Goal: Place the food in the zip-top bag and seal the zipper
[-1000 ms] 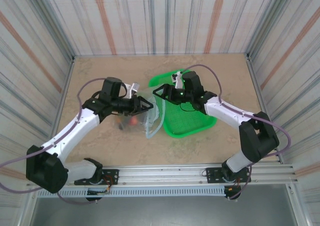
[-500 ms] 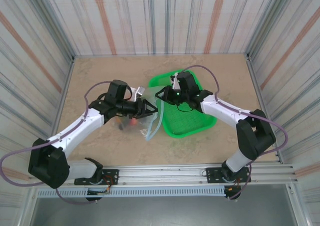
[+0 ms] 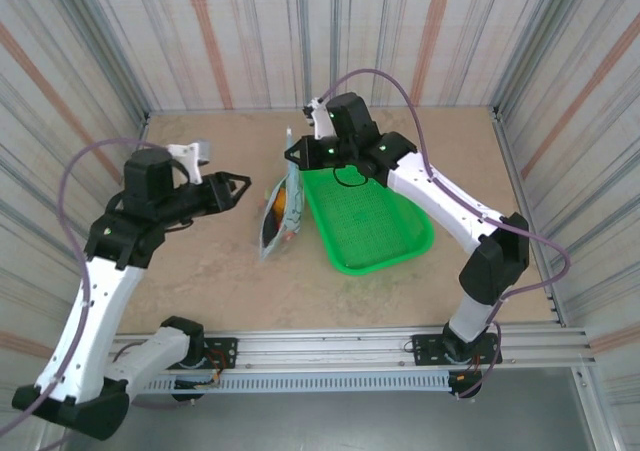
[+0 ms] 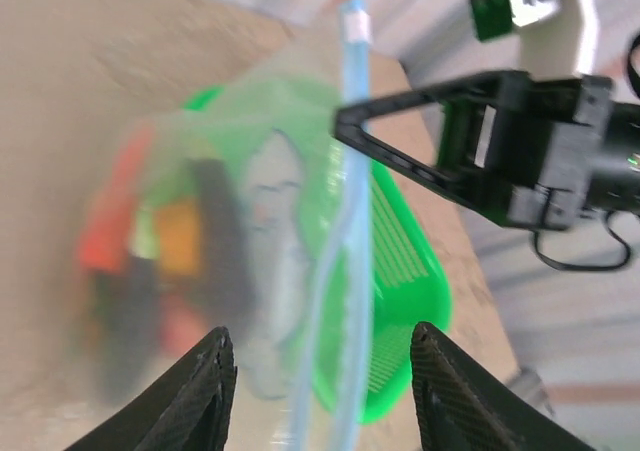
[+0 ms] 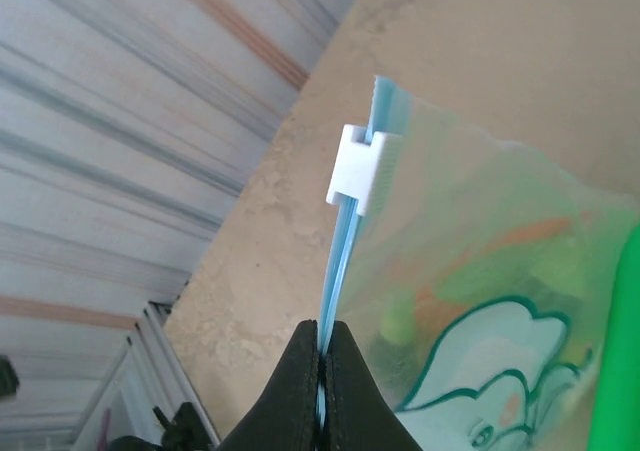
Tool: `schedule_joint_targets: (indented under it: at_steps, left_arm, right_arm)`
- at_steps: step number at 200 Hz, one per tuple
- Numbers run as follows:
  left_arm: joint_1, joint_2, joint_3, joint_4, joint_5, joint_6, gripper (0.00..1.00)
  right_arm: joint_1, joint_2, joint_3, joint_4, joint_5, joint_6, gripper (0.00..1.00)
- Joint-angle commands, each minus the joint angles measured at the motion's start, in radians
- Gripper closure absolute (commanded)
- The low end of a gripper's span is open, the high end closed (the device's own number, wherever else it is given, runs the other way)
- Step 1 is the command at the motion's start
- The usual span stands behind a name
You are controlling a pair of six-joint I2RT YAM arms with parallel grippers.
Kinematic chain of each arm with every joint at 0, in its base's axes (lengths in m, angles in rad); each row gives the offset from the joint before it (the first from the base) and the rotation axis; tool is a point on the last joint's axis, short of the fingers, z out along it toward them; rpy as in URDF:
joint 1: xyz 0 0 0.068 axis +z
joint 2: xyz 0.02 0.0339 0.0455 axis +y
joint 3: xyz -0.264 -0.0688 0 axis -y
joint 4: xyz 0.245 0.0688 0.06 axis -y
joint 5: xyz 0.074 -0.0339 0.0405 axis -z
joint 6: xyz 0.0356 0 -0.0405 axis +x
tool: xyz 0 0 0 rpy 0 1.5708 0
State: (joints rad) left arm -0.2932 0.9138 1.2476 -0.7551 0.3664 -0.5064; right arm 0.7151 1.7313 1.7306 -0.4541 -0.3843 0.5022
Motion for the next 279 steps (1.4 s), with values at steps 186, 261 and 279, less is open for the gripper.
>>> schedule_joint_targets:
  at_steps: [186, 261, 279]
  left_arm:
    - [-0.080, -0.046, -0.023, -0.039, -0.427, 0.266, 0.39]
    - [-0.080, -0.044, -0.046, 0.011, -0.328, 0.191, 0.39]
    - [-0.079, -0.044, -0.054, 0.027, -0.317, 0.198, 0.39]
  right_arm:
    - [0.155, 0.215, 0.437, -0.441, 0.296, -0.665, 0.50]
    - [-0.022, 0.325, 0.476, -0.358, 0.254, -0.429, 0.38]
    - [-0.032, 0.349, 0.502, -0.368, 0.142, -0.429, 0.40]
